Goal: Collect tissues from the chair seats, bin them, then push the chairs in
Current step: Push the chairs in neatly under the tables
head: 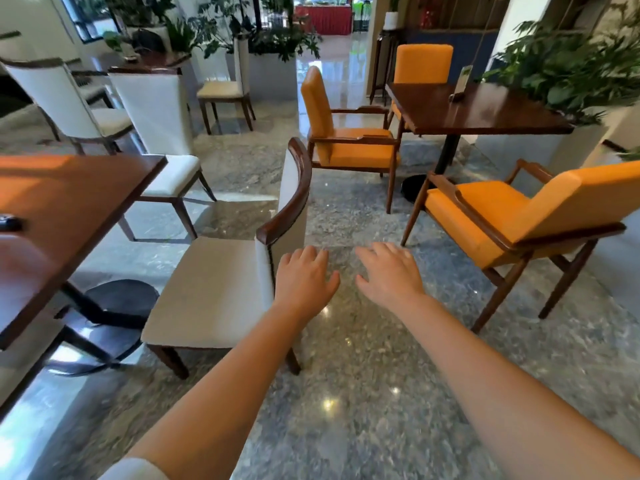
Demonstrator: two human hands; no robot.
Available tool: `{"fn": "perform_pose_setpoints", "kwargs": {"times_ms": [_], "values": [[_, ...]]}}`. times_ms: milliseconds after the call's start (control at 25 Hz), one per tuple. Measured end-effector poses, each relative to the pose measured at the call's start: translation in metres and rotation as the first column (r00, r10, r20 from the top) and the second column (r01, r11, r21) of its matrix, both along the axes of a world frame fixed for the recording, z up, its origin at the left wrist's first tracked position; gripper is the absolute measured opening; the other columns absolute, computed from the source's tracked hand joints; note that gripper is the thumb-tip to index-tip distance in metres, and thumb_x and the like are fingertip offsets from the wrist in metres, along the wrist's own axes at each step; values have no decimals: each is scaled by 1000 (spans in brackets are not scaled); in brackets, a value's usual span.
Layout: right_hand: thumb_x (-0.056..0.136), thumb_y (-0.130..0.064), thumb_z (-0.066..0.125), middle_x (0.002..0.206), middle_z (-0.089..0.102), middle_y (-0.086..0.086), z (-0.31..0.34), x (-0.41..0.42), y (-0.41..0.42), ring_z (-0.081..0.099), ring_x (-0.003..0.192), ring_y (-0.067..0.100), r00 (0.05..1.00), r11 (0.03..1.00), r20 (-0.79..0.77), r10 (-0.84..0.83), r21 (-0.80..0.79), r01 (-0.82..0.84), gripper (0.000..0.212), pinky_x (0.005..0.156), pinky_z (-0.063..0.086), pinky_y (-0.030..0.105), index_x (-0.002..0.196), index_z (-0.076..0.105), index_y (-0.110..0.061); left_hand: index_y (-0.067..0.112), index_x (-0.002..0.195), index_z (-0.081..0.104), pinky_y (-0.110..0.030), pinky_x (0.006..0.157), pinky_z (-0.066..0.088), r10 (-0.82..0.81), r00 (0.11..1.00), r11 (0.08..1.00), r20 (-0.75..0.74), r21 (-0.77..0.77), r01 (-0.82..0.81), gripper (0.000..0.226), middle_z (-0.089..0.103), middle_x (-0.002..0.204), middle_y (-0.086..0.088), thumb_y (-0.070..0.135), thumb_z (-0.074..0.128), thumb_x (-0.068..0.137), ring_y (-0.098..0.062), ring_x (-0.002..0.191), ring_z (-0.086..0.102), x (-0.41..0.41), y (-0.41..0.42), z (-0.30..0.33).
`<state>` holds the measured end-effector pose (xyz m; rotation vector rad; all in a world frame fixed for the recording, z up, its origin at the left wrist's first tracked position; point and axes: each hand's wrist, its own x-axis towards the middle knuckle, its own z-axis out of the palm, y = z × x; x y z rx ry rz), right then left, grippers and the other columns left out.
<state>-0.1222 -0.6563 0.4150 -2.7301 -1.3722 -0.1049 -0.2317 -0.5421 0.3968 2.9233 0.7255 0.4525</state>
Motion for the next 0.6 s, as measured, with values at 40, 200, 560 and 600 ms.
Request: {"fn": "perform_pose_setpoints", "kwargs": {"times_ms": [40,200,560,600], "values": [[89,-39,49,133,48,6,-3,21,7,39,125,26,1000,1000,-11,28,-9,-28,50,103,34,43,135,39,-22,12,124,51,-40,91,39,23,1000,1000,-5,11,-23,47,60,114,-11,42,44,89,-31,106,54,19,4,-2],[88,-40,50,135,47,6,-17,101,31,38,126,26,987,987,-23,156,-22,-157,51,104,32,43,135,39,-21,12,122,52,-40,90,40,154,988,988,-14,35,-153,46,61,113,-9,43,45,89,-30,106,55,88,13,-15],[88,-39,49,134,49,7,-15,251,89,40,126,27,904,905,-64,424,4,-424,48,104,33,44,132,42,-21,10,117,57,-40,86,44,439,898,898,25,-6,-439,45,64,105,-11,42,48,87,-31,99,60,212,18,-18],[88,-38,50,133,49,7,-15,261,99,41,125,26,887,889,-59,458,20,-457,47,104,34,44,131,42,-21,11,120,55,-40,87,44,463,886,886,25,-5,-463,46,64,108,-10,42,47,87,-30,101,59,221,23,-16]]}}
